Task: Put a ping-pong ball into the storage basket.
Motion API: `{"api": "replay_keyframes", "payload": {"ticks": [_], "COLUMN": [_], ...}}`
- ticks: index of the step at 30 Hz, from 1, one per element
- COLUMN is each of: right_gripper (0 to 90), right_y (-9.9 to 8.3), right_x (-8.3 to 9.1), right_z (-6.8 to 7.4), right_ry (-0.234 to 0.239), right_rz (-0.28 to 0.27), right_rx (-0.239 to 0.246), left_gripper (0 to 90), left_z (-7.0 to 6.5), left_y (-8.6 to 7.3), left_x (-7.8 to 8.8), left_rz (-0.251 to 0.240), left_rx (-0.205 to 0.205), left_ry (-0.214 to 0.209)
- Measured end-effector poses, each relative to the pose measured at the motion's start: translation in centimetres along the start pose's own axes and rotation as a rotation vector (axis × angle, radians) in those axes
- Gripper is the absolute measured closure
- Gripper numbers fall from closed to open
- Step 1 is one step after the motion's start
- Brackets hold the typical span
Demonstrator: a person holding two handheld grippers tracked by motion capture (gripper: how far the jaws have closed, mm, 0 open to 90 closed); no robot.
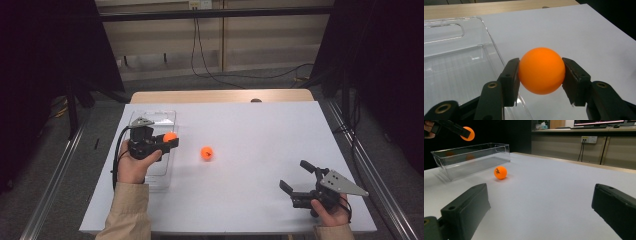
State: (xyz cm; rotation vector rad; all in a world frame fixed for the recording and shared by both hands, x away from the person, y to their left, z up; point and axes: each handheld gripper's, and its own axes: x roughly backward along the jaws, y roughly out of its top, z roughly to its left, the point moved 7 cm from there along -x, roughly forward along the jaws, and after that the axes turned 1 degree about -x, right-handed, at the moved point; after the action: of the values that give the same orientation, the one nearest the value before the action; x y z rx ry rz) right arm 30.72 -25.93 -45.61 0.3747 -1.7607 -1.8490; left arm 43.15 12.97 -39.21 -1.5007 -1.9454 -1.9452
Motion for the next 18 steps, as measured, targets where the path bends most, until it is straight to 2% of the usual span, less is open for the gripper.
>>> {"api": "replay_keyframes", "payload": {"ticks": [18], "right_gripper": [0.7], "right_y": [0.02], "right_x": [-0.01], "right_z": [0.02], "right_ry": [0.002], "right_rz": [-0.001], "right_rx": [0.000], "left_gripper": [50.9], "left_z": [1.03], "left_y": [-0.14], "left_x": [0.36], "left_rz": [-0.006], "left_rx": [0.011], "left_ry": [0.035]}}
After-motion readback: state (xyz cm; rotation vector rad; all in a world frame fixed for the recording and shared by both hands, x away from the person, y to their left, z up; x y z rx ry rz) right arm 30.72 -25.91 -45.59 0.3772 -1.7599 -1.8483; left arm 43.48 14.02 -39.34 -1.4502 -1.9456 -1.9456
